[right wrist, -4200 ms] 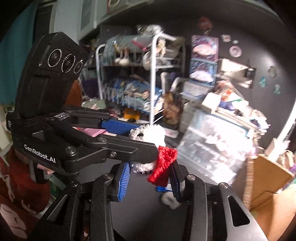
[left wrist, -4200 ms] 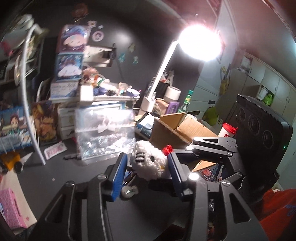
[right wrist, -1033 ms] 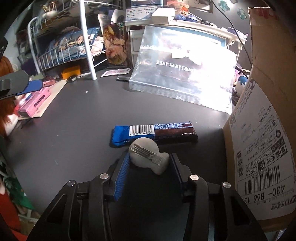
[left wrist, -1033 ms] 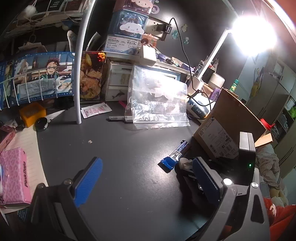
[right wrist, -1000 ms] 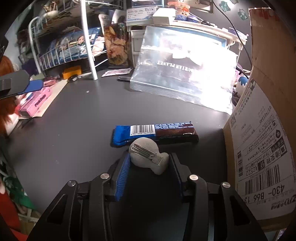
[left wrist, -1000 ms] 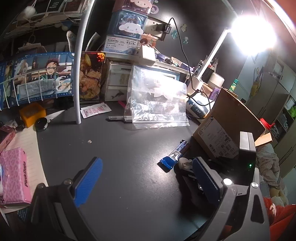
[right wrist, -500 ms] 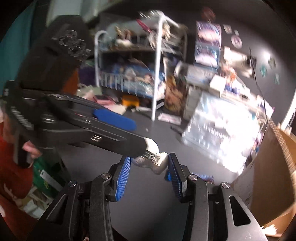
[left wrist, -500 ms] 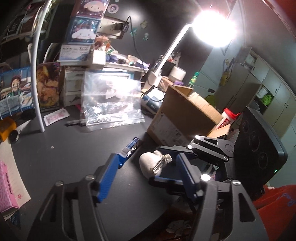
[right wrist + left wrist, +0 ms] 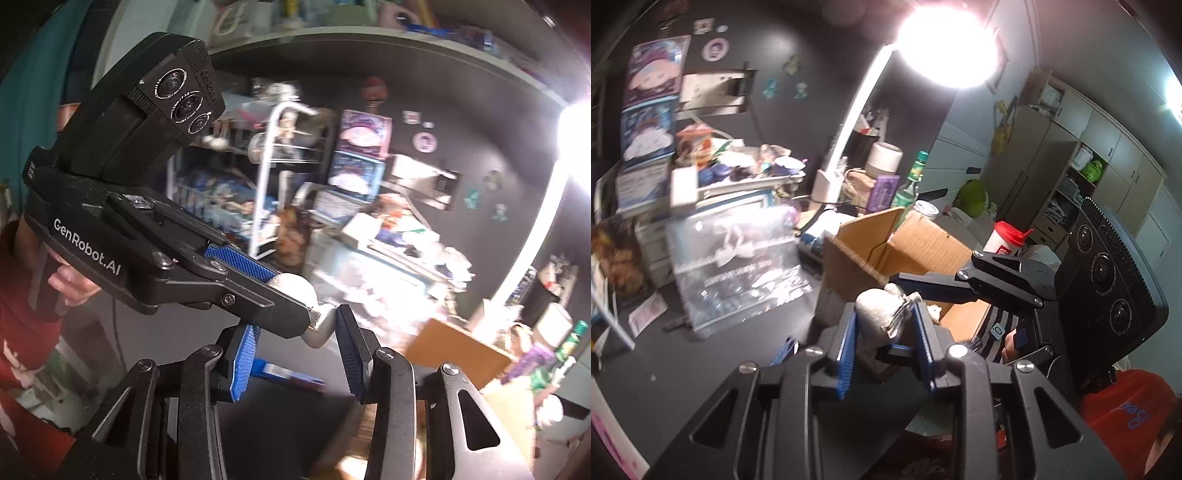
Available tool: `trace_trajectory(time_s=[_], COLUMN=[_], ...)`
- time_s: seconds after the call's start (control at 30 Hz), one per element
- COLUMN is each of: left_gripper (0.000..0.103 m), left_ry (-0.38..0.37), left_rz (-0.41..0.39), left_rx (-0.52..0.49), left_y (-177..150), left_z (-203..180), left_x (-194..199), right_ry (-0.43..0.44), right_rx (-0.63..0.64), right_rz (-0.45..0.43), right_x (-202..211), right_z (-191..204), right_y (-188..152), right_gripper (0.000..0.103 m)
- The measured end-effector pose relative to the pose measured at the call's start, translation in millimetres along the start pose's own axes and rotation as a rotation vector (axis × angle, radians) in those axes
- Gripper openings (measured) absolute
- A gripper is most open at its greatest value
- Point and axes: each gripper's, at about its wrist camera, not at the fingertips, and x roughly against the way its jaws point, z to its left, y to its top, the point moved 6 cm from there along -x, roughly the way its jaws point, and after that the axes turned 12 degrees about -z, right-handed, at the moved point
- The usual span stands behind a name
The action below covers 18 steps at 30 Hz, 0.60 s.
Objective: Organize objects
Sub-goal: 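Carry the white figurine with the right gripper into the box and release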
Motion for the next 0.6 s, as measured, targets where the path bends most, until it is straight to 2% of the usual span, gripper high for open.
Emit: trace_trajectory(time_s=[0.27, 0.6], left_gripper=[0.026, 0.026], left_ry=[-0.077, -0.077], left_rz=[0.072, 0.135], left_rx=[-0.026, -0.043], left_y=[24, 27], left_z=[-29, -37], left_x=[-76, -123], right_ry=[-0.084, -0.09], right_rx=[-0.07, -0.114], right_rz=[0.067, 0.158], right_x=[19, 19], right_z=[-77, -116], right_y=[-21, -45], right_gripper=[0.037, 0.037])
